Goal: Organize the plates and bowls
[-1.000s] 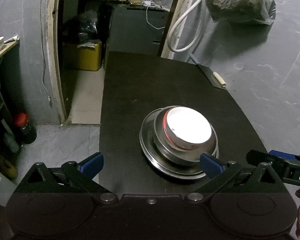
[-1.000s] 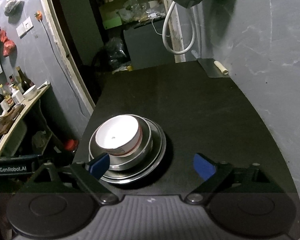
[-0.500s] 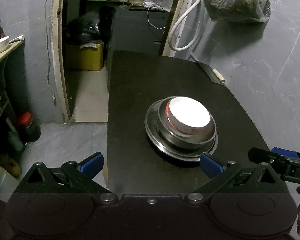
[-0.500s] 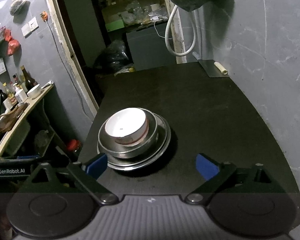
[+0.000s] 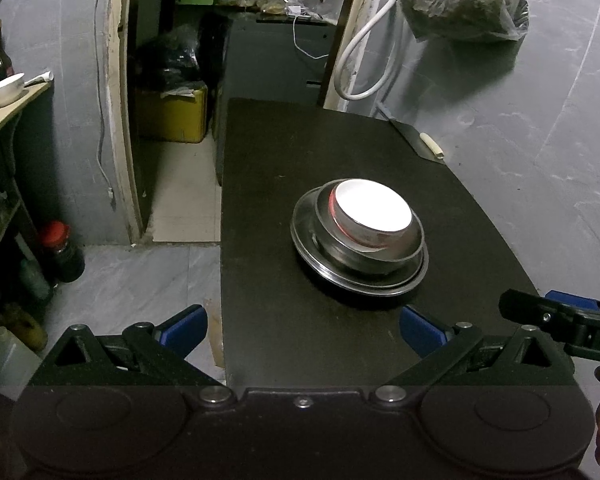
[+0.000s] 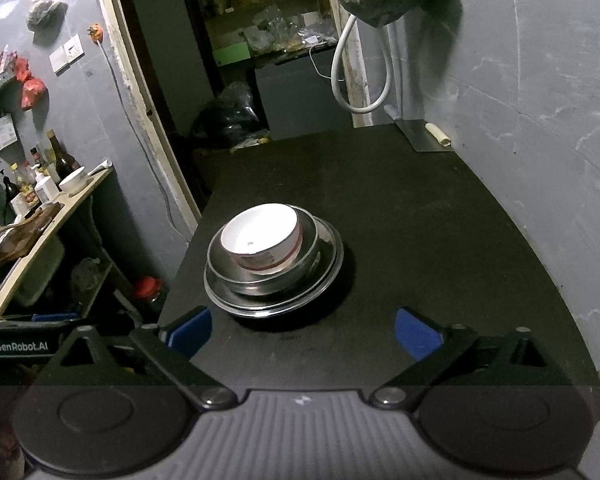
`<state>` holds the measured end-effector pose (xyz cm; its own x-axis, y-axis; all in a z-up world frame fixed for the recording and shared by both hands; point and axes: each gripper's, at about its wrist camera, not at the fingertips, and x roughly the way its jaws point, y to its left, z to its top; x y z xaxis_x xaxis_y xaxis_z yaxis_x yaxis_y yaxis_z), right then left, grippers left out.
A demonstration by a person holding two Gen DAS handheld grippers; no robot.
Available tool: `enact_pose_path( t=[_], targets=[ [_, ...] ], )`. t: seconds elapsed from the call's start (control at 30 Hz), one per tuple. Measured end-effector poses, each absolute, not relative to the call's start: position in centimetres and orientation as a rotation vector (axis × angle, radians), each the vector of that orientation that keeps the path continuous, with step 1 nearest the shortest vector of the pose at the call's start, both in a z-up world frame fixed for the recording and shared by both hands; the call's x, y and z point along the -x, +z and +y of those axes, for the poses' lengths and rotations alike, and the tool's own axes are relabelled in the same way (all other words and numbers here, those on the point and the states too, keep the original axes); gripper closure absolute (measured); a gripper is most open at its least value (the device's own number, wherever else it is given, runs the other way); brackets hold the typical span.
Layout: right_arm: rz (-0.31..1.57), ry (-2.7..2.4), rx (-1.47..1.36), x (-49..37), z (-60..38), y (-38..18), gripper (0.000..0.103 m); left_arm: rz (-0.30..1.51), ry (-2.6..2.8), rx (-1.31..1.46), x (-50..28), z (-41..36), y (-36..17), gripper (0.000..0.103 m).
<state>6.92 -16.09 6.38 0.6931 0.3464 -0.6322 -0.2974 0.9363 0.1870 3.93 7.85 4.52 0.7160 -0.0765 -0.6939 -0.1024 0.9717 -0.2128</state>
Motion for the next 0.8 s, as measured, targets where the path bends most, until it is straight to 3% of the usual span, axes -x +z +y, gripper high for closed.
enact_pose_path(
  t=[0.47,0.8],
  targets=[
    [0.684,0.373,-0.054,-4.8,-16.4,6.4,0.0,0.757,0.018,0.216,-2.4,7.4,4.9,0.001],
    [0.652,0.374,-0.027,-3.8,-16.5,6.3,0.0,0.651,0.021,0.193,-0.5,7.1,4.8,0.001]
  ],
)
